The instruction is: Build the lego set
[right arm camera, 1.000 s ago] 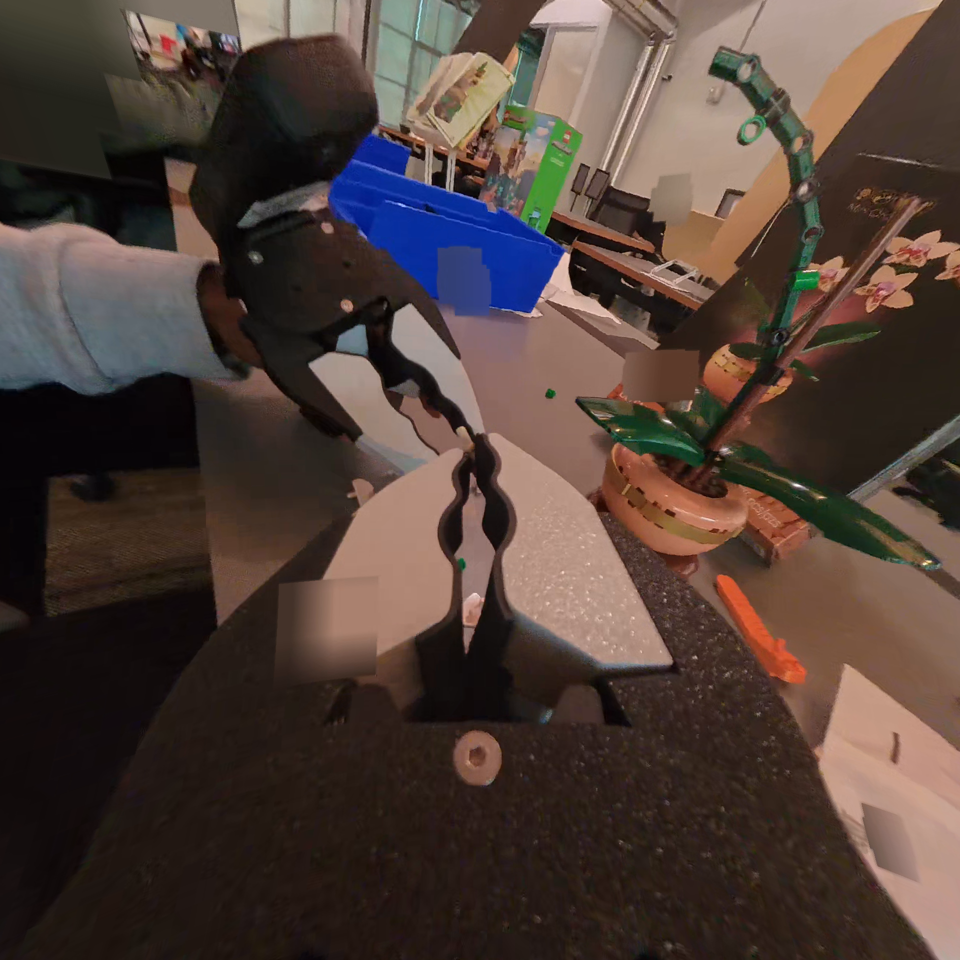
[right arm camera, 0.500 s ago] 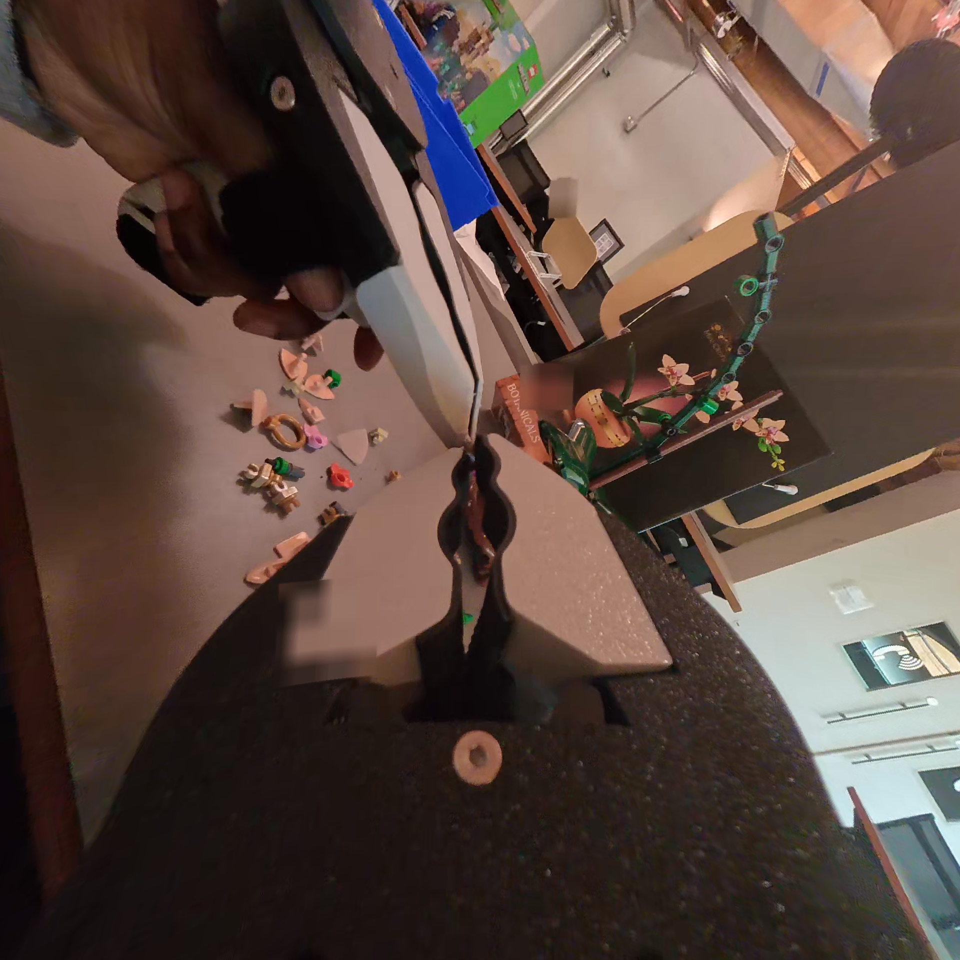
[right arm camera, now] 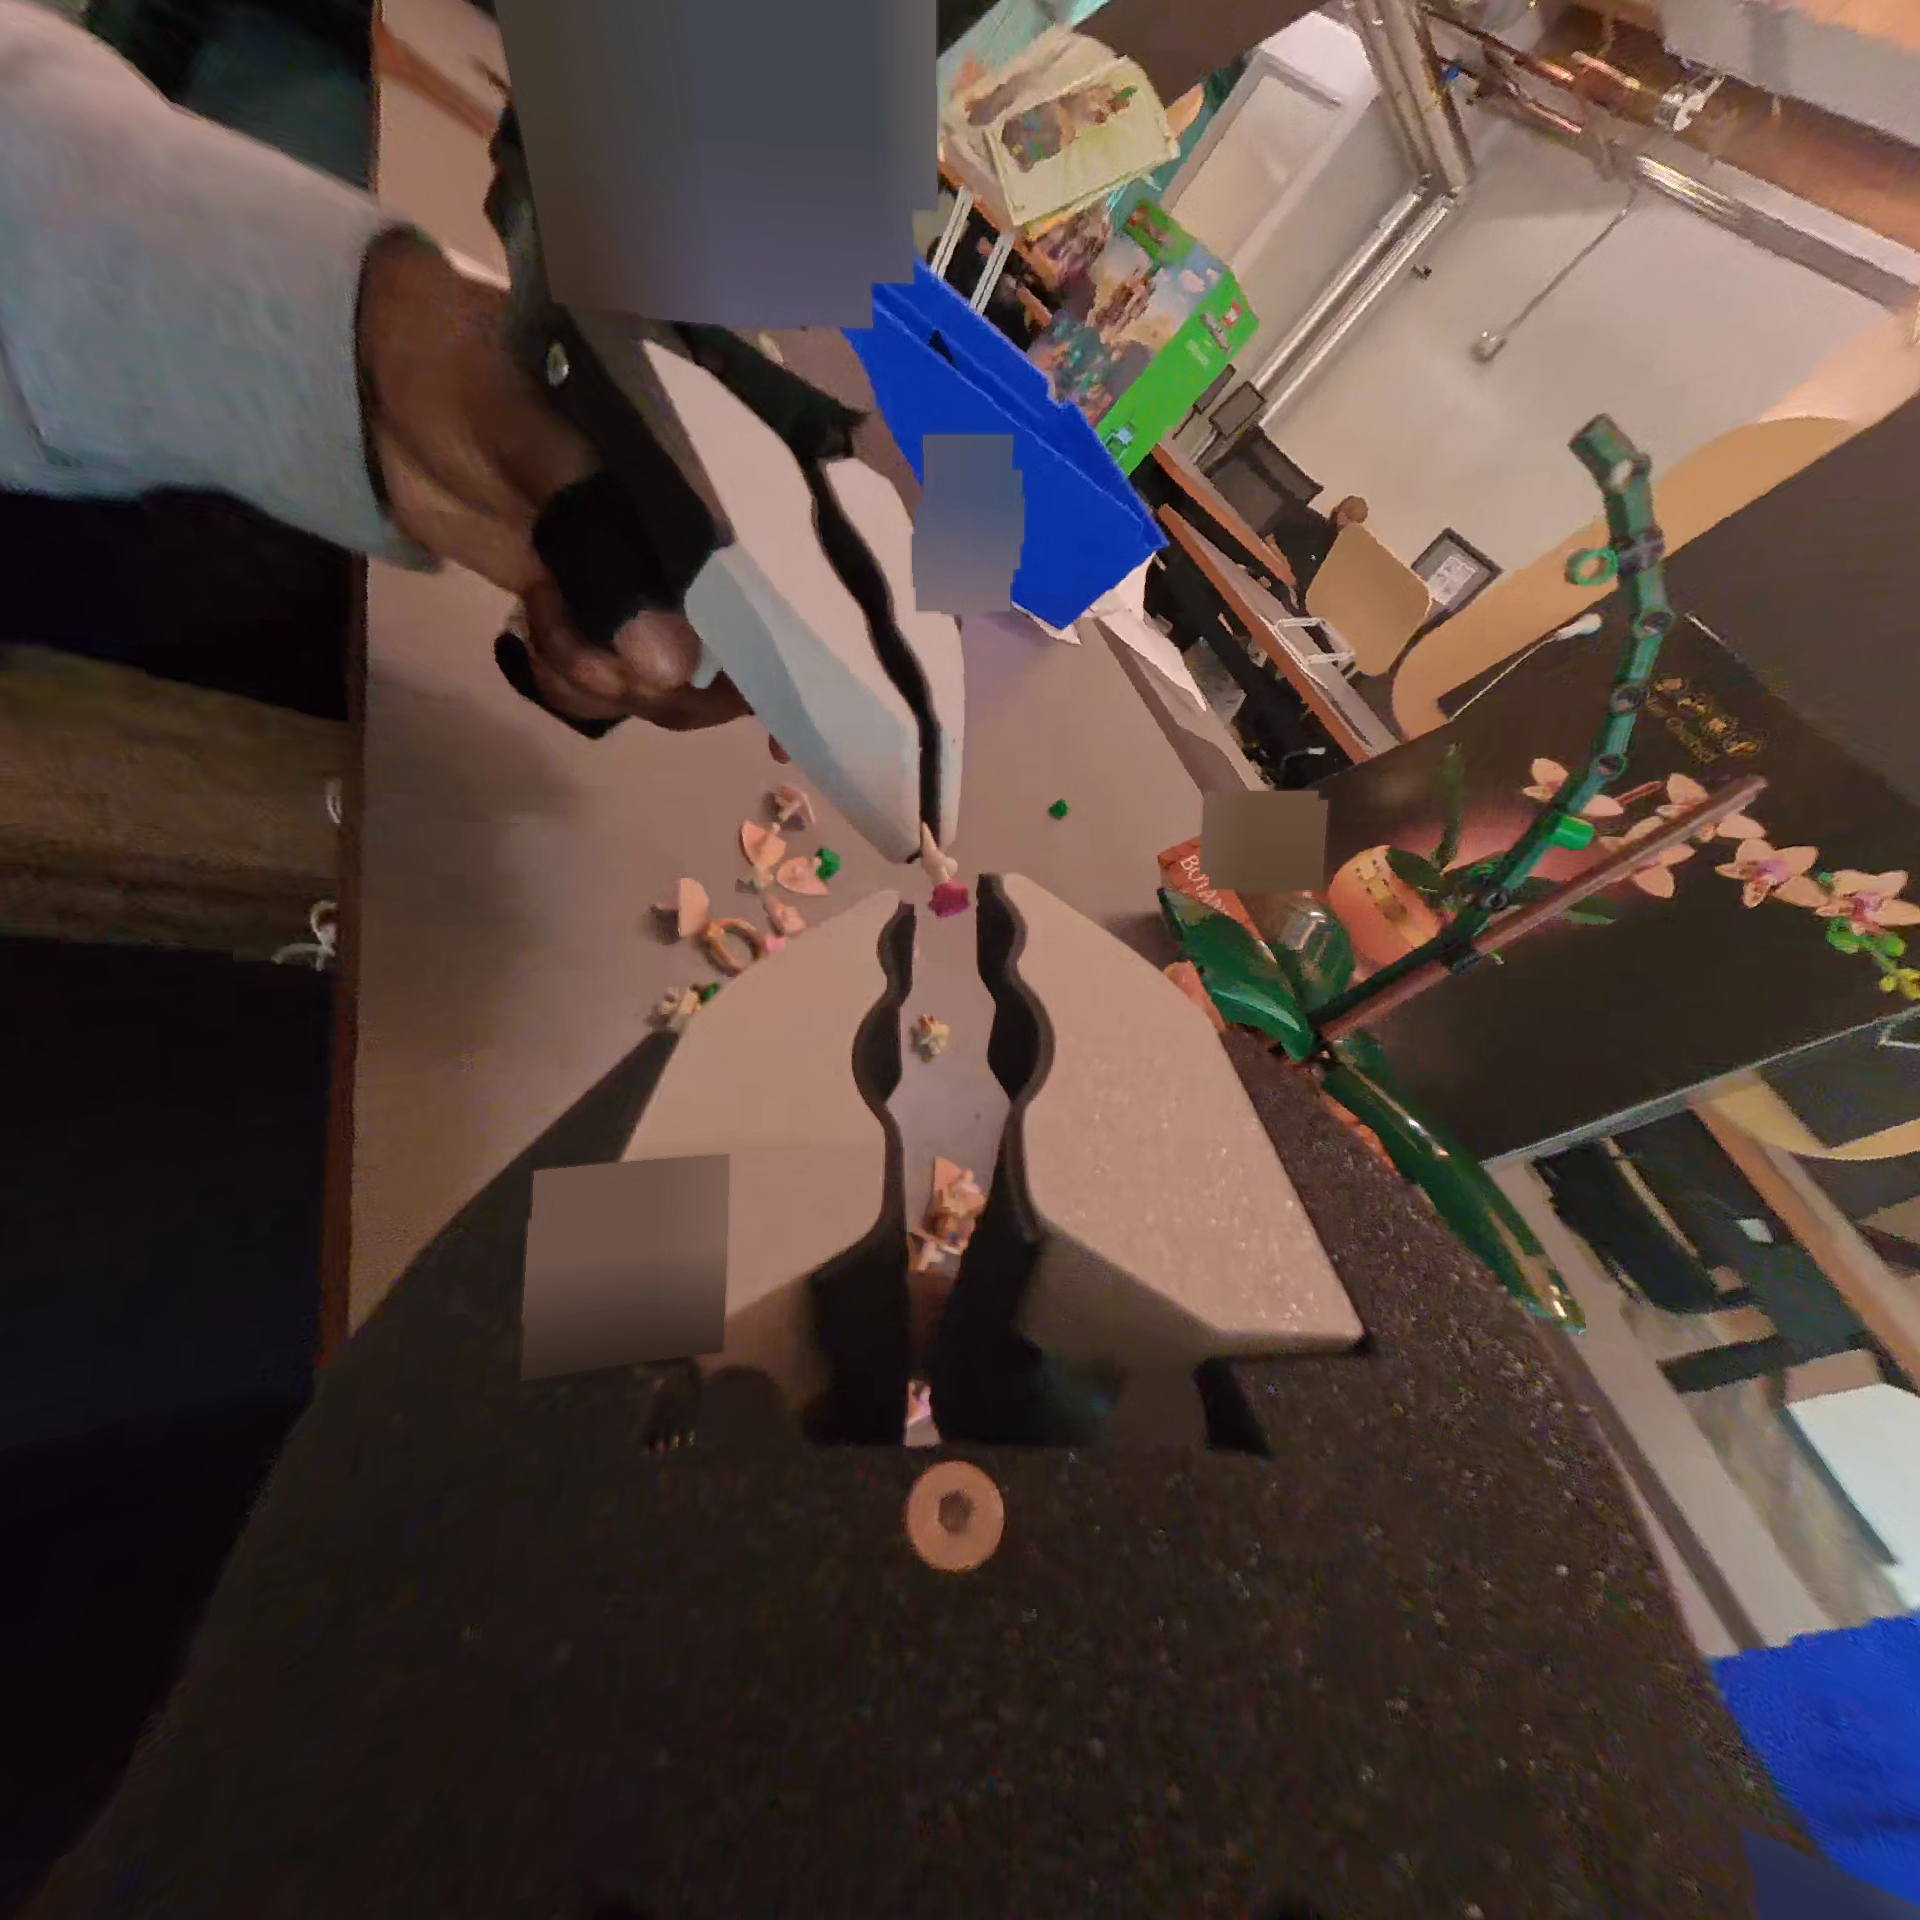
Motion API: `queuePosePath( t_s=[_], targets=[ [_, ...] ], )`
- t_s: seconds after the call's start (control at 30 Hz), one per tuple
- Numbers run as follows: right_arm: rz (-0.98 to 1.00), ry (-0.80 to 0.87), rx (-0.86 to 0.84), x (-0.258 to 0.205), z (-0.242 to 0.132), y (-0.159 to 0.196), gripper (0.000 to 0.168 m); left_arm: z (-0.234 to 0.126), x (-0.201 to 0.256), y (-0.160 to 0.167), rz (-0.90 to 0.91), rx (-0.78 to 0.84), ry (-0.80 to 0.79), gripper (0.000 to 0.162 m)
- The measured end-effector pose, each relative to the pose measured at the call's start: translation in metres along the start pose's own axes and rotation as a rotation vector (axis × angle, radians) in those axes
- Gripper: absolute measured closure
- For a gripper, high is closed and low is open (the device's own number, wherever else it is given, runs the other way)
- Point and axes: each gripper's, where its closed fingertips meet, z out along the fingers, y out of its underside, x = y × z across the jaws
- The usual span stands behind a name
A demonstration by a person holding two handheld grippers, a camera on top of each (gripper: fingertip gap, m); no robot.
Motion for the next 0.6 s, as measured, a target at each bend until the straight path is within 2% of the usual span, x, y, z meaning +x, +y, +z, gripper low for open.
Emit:
queuePosePath(
  t_s=[0.03,0.3,0.4,0.47,0.53,0.6],
  targets=[
    [-0.048,0.014,-0.035,0.0,0.002,0.003,0.157,0.001,0.0,0.002,0.009,-0.02,-0.01,0.161],
    [-0.413,0.169,-0.243,0.005,0.009,0.017,0.164,0.004,-0.009,0.01,0.191,-0.13,-0.212,0.161],
    [-0.447,0.18,-0.276,0.003,0.012,0.026,0.166,0.005,-0.008,0.014,0.219,-0.136,-0.248,0.161],
    [-0.468,0.186,-0.494,0.015,0.009,0.069,0.168,0.001,0.003,-0.003,0.192,-0.058,-0.221,0.161],
    [-0.354,0.169,-0.378,0.011,0.007,0.063,0.168,-0.007,-0.013,0.0,0.268,-0.114,-0.32,0.161],
    [-0.278,0.147,-0.278,0.008,0.007,0.045,0.168,-0.009,-0.018,0.01,0.196,-0.123,-0.293,0.161]
  ],
)
